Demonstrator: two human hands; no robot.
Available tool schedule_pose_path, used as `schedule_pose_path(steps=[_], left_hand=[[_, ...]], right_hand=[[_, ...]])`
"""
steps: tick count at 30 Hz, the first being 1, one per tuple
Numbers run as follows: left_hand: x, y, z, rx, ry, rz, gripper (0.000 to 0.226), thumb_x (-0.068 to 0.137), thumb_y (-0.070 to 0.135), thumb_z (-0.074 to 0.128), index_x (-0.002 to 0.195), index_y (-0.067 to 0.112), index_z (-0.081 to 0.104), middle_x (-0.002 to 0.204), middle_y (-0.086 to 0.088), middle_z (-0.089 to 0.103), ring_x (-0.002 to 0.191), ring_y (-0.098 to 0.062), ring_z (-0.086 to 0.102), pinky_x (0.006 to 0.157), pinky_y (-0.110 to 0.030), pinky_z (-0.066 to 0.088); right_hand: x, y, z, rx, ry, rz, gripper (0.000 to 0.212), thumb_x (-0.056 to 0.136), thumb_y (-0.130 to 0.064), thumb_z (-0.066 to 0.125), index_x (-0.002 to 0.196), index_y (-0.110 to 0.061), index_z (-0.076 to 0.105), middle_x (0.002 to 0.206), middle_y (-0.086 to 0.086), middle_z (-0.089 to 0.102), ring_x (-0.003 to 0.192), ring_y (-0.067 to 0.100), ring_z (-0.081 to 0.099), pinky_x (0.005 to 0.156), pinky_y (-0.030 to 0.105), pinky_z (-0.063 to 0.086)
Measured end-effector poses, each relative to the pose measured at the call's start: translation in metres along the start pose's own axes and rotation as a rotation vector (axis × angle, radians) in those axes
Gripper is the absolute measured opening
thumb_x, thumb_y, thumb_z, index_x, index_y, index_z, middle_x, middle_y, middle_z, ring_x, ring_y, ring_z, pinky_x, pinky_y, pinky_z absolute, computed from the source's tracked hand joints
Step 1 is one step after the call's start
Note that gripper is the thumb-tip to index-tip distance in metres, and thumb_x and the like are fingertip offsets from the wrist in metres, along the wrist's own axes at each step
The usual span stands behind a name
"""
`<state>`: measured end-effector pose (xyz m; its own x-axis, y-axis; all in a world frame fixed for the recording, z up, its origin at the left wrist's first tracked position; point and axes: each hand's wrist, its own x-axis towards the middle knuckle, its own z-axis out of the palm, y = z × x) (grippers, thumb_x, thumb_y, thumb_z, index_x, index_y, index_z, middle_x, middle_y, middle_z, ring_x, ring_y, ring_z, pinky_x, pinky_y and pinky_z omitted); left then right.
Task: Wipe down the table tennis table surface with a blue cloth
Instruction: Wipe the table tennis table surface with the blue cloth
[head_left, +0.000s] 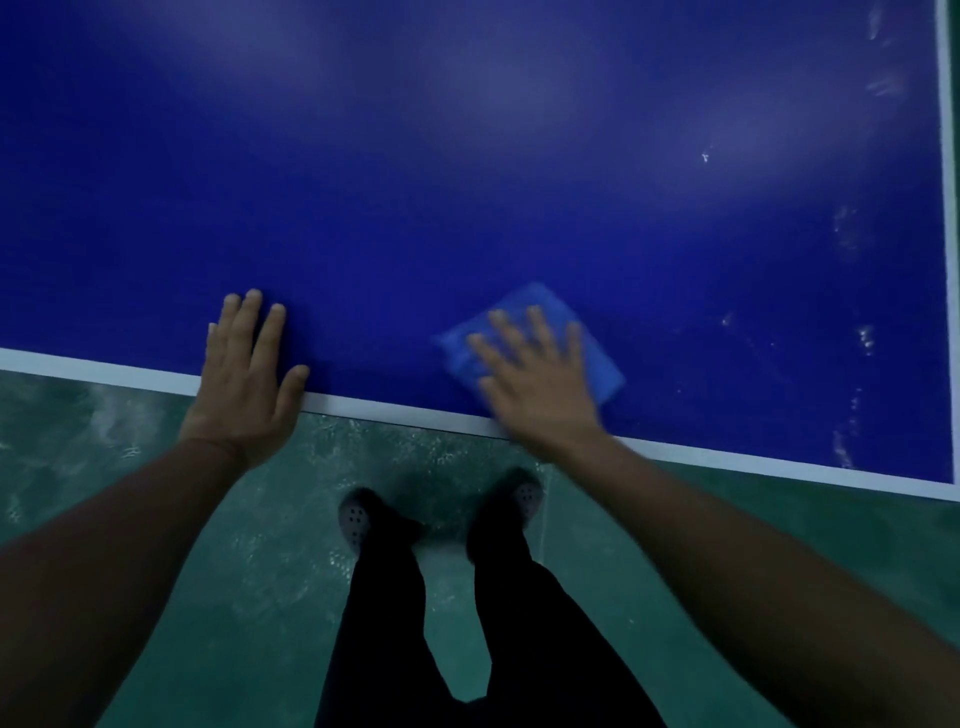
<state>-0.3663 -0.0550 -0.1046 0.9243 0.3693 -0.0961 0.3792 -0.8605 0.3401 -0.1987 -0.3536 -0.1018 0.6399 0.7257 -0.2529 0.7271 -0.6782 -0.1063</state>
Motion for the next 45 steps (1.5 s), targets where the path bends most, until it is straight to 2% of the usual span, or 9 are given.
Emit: schedule_pose_path(steps=[7, 10, 15, 21, 24, 26, 31, 39, 45], left_hand=[[0.002, 0.083, 0.018, 0.039, 0.043, 0.038, 0.07, 0.1, 0.042, 0.031, 0.155, 0.0, 0.024, 0.165, -0.021, 0.013, 0.154, -0.034, 0.002, 0.125, -0.04, -0.008], [0.003, 0.14, 0.042, 0.021, -0.001, 0.13, 0.069, 0.1, 0.042, 0.031, 0.156, 0.003, 0.024, 0.166, -0.018, 0.013, 0.155, -0.032, 0.004, 0.125, -0.044, -0.002], [0.006, 0.188, 0.077, 0.125, -0.029, 0.249, 0.069, 0.101, 0.044, 0.029, 0.155, 0.001, 0.028, 0.164, -0.019, 0.02, 0.153, -0.034, 0.012, 0.124, -0.051, 0.007], [0.008, 0.187, 0.084, 0.275, -0.086, 0.214, 0.074, 0.1, 0.057, 0.019, 0.158, 0.011, 0.018, 0.167, -0.016, 0.012, 0.155, -0.031, 0.004, 0.123, -0.057, 0.006], [0.01, 0.19, 0.083, 0.271, -0.106, 0.198, 0.074, 0.099, 0.058, 0.02, 0.159, 0.014, 0.021, 0.166, -0.016, 0.014, 0.155, -0.032, 0.005, 0.123, -0.056, 0.006], [0.01, 0.19, 0.083, 0.27, -0.109, 0.19, 0.074, 0.099, 0.058, 0.021, 0.158, 0.013, 0.022, 0.166, -0.016, 0.015, 0.155, -0.032, 0.006, 0.123, -0.057, 0.008], [0.009, 0.192, 0.081, 0.234, -0.089, 0.183, 0.074, 0.098, 0.056, 0.024, 0.158, 0.013, 0.027, 0.166, -0.016, 0.018, 0.154, -0.033, 0.011, 0.122, -0.059, 0.013], [0.008, 0.194, 0.082, 0.259, -0.081, 0.14, 0.073, 0.098, 0.056, 0.025, 0.158, 0.014, 0.025, 0.166, -0.014, 0.016, 0.155, -0.03, 0.008, 0.123, -0.057, 0.012], [0.01, 0.195, 0.083, 0.308, -0.073, 0.155, 0.07, 0.1, 0.057, 0.02, 0.159, 0.02, 0.021, 0.166, -0.014, 0.015, 0.155, -0.031, 0.008, 0.122, -0.058, 0.012]], right_hand=[[-0.057, 0.162, -0.02, 0.241, 0.068, 1.031, 0.055, 0.106, -0.049, 0.017, 0.159, -0.039, 0.006, 0.169, -0.006, -0.001, 0.154, 0.031, -0.006, 0.118, 0.067, 0.003], [-0.027, 0.102, -0.011, 0.179, 0.166, 0.881, 0.054, 0.104, -0.044, 0.026, 0.158, -0.035, 0.021, 0.168, -0.002, 0.012, 0.154, 0.035, 0.006, 0.117, 0.069, 0.006], [-0.011, 0.051, -0.007, 0.015, -0.026, 0.009, 0.06, 0.099, -0.055, 0.013, 0.157, -0.041, 0.019, 0.168, -0.007, 0.009, 0.155, 0.03, -0.002, 0.119, 0.063, -0.006], [-0.044, 0.234, -0.02, 0.141, 0.114, 0.838, 0.056, 0.104, -0.051, 0.017, 0.159, -0.039, 0.013, 0.169, -0.006, 0.006, 0.155, 0.029, 0.001, 0.119, 0.065, 0.005], [-0.04, 0.224, -0.023, 0.251, 0.166, 1.041, 0.057, 0.105, -0.051, 0.017, 0.159, -0.038, 0.011, 0.169, -0.005, 0.004, 0.154, 0.031, -0.002, 0.118, 0.067, 0.002], [-0.035, 0.174, -0.013, 0.198, 0.222, 0.86, 0.057, 0.102, -0.05, 0.02, 0.157, -0.036, 0.023, 0.167, -0.003, 0.014, 0.154, 0.034, 0.008, 0.118, 0.068, 0.005], [-0.067, 0.117, 0.006, -0.008, 0.065, -0.17, 0.053, 0.101, -0.051, 0.034, 0.151, -0.035, 0.04, 0.161, 0.0, 0.034, 0.15, 0.035, 0.023, 0.116, 0.069, 0.013], [-0.04, 0.244, -0.023, 0.154, 0.125, 0.741, 0.055, 0.106, -0.05, 0.021, 0.159, -0.038, 0.014, 0.169, -0.005, 0.005, 0.154, 0.029, -0.002, 0.119, 0.065, 0.001], [-0.029, 0.168, -0.004, -0.08, 0.074, -0.196, 0.055, 0.104, -0.055, 0.022, 0.154, -0.036, 0.031, 0.165, -0.001, 0.026, 0.153, 0.032, 0.013, 0.119, 0.064, 0.006]])
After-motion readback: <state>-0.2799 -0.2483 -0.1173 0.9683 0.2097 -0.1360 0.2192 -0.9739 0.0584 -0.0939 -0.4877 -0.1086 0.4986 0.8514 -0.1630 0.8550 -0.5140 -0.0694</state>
